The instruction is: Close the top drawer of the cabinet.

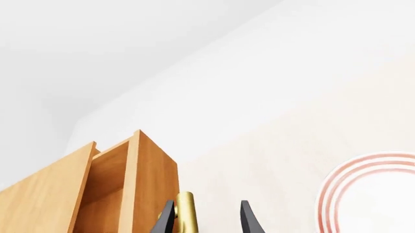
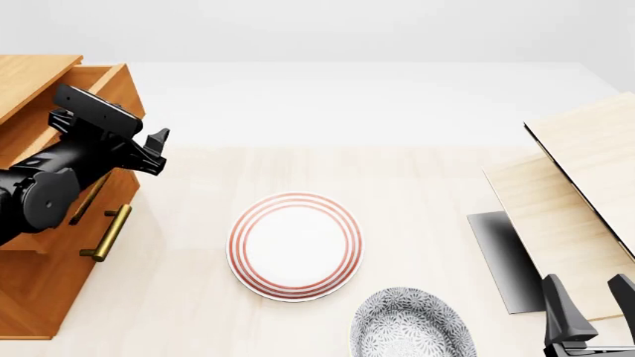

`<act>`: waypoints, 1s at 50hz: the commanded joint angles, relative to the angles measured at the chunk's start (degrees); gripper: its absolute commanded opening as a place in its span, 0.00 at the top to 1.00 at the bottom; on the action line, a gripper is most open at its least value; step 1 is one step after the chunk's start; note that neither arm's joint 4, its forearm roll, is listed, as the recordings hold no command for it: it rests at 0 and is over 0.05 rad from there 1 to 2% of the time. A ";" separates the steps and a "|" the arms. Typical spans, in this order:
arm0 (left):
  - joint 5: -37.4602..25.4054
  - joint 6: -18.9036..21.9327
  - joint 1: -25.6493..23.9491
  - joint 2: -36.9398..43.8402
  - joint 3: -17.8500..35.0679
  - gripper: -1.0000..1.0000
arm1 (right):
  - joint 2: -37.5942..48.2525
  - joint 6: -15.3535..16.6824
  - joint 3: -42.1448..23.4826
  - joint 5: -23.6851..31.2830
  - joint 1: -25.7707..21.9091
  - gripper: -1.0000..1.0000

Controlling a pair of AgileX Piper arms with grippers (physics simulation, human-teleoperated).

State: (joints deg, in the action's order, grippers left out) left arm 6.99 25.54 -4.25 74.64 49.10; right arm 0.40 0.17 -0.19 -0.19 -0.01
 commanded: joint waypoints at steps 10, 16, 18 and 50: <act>2.14 4.65 7.39 3.16 -2.85 0.00 | 0.00 0.01 0.00 0.00 0.00 0.00; 3.56 6.66 9.41 3.18 -4.37 0.00 | 0.00 -0.01 0.00 0.00 -0.01 0.00; 3.40 6.67 10.25 2.99 -4.20 0.00 | -0.01 -0.01 0.00 0.00 0.00 0.00; 12.38 9.76 21.73 4.23 -8.00 0.00 | 0.00 0.00 0.00 0.00 0.00 0.00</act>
State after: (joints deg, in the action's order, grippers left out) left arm 18.19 34.73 8.14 76.89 44.14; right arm 0.40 0.16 -0.19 -0.19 -0.01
